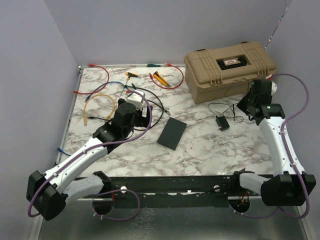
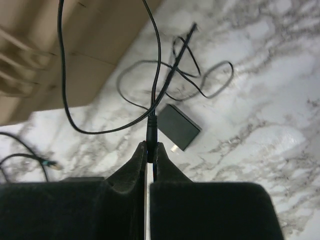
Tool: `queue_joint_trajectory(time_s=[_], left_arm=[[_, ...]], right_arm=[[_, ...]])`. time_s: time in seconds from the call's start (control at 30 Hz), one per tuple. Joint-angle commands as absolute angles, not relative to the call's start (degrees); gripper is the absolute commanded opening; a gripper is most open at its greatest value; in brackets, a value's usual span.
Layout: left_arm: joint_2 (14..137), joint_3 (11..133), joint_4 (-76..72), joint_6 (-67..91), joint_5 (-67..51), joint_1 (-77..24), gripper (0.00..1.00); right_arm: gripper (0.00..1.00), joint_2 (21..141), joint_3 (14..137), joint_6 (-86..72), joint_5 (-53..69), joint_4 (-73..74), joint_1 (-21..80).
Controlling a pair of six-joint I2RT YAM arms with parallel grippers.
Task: Insert the plug into the switch port
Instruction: Pick up the plug from the center of the board.
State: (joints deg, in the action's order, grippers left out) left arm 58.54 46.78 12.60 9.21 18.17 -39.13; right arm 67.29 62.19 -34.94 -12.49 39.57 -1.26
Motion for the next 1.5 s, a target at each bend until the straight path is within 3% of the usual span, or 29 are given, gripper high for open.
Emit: queue_joint_trajectory(time_s=[0.0,0.1,0.2,0.47,0.63,0.97,1.23,1.47], left_arm=[[57.9,46.2,12.7,9.8,16.6,-39.3,0.99],[57.7,46.2,12.7,9.8,16.4,-39.2,0.99],[57.7,46.2,12.7,10.0,16.4,-39.2,0.99],[58.7,46.5,12.7,10.2,13.7,-39.2,0.99],[60.2,46.7,12.7,10.2,10.9,-39.3,0.99],[62.8,47.2,12.1,10.2,3.6,-39.3,0.99],[68.4,49.7,9.4,19.7,-2.4,-43.2,0.99],[73.5,49.8,-1.5,32.5,-0.7,-46.8,0.99]], right_arm=[[0.01,66.3,73.0,-29.9,-8.0,46.0,-1.7],[0.00,67.4,78.7,-28.3,-7.9,48.5,-1.7],[0.00,67.3,76.5,-27.5,-3.3,47.7,-1.7],[0.00,65.7,52.4,-31.1,16.5,37.8,-1.2],[0.00,66.1,46.0,-33.3,21.3,34.1,-0.1],[0.00,68.8,42.2,-32.0,21.4,32.5,4.8],[0.00,67.8,45.8,-29.0,19.7,33.6,8.4],[0.00,61.2,36.1,-32.9,27.1,16.6,9.1]])
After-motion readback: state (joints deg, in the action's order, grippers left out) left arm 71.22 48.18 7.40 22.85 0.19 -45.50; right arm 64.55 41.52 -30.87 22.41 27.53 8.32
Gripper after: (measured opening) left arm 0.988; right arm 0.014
